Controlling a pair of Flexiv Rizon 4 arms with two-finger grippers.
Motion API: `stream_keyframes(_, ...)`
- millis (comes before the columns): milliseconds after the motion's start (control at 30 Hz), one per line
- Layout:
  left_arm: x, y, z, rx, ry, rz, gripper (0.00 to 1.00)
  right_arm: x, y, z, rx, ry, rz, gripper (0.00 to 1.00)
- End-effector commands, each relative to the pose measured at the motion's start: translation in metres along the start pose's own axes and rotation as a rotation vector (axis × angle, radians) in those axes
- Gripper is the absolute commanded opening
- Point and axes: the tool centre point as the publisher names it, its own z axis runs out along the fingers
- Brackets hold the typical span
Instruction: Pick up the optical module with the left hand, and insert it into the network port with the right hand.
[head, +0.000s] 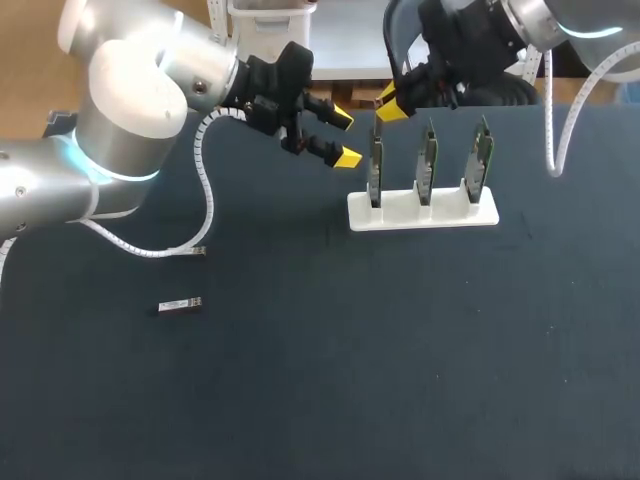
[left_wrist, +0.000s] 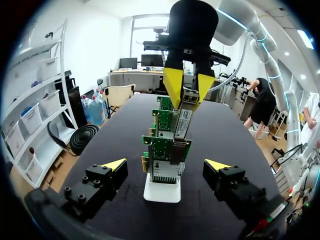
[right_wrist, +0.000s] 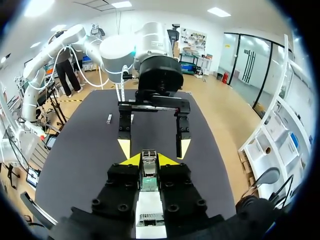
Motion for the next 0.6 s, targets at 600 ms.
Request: stream_keyframes(600,-0.0012,0.0022,0.0008,0.004,0.005,-0.002,1.0,0.0044,-0.0019,0.0033,-0.002,-0.007,0.021,0.0)
